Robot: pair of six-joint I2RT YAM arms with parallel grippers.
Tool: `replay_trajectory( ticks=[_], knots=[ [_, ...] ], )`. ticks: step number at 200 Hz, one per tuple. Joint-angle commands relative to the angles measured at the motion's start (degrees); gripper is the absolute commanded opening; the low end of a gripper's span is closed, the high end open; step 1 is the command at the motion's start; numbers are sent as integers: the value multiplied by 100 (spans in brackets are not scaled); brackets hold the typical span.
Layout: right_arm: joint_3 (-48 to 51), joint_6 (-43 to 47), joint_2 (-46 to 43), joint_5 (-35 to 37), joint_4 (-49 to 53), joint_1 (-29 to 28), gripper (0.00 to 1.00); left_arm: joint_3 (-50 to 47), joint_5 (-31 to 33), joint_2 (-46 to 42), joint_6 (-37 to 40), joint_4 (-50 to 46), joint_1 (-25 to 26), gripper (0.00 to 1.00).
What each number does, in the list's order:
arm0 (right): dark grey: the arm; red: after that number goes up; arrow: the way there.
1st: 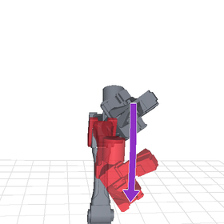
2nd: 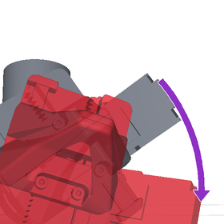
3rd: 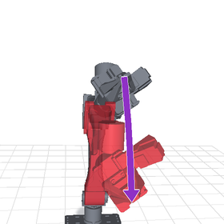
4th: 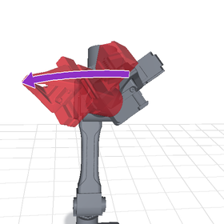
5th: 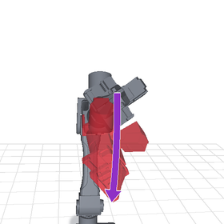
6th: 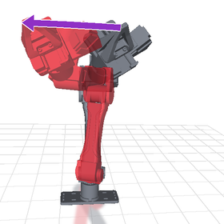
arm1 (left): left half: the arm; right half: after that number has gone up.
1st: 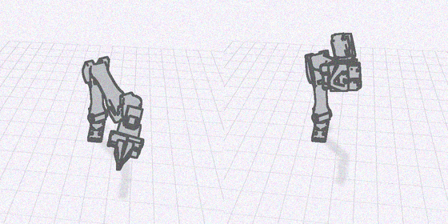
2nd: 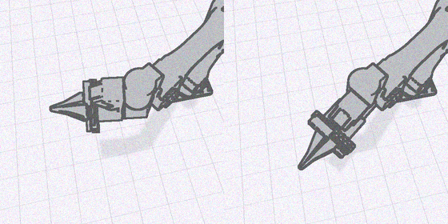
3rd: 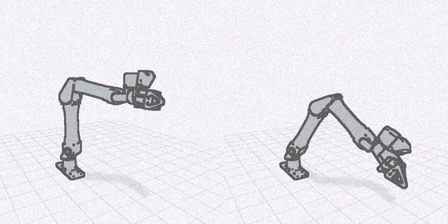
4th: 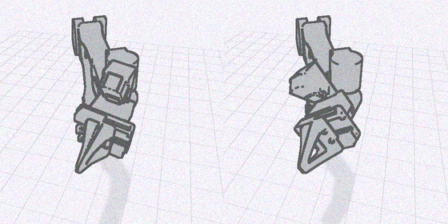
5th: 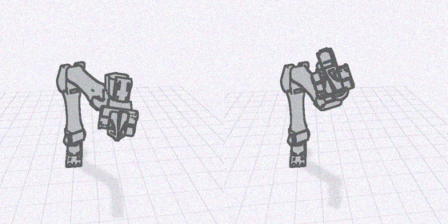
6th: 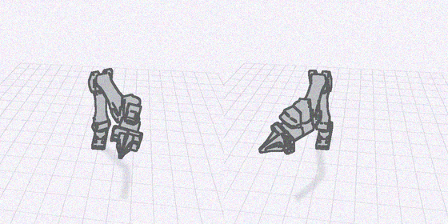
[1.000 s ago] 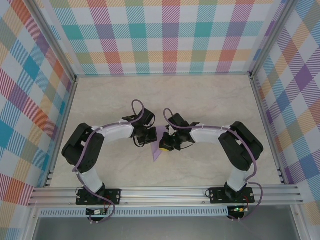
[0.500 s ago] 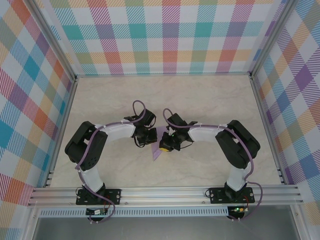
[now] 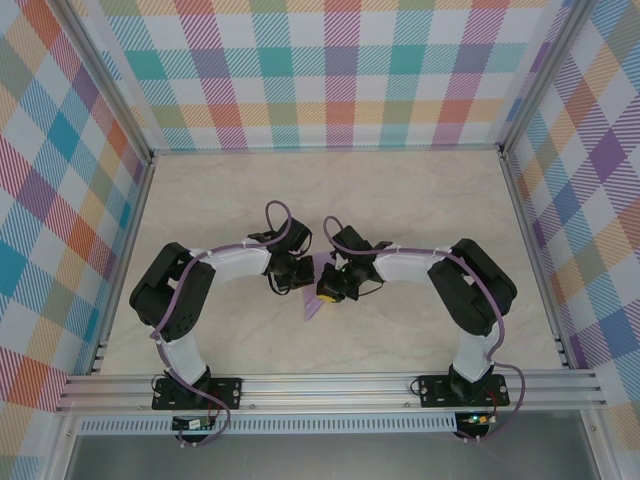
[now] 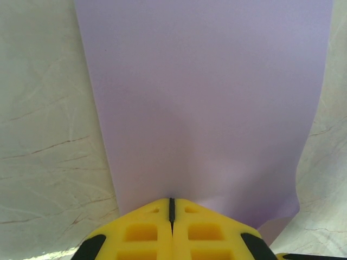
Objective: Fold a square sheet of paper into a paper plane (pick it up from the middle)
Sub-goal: Third fold the triangle at the center of the table.
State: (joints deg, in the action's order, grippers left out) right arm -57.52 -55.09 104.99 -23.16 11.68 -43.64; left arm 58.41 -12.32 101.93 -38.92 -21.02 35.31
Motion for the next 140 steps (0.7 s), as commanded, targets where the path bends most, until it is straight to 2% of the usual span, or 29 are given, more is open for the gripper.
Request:
replay_trajectory(
  ticks=[1,112,140],
  knots=[
    [-119,-15,149,25,175,-48,9,12,37,66,102,-175,-42,4],
    [-144,171,122,-37,319,-66,19,26,19,65,119,-165,-42,4],
    [-155,206,152,-113,189,-66,18,21,18,64,130,-188,-46,4]
  ],
)
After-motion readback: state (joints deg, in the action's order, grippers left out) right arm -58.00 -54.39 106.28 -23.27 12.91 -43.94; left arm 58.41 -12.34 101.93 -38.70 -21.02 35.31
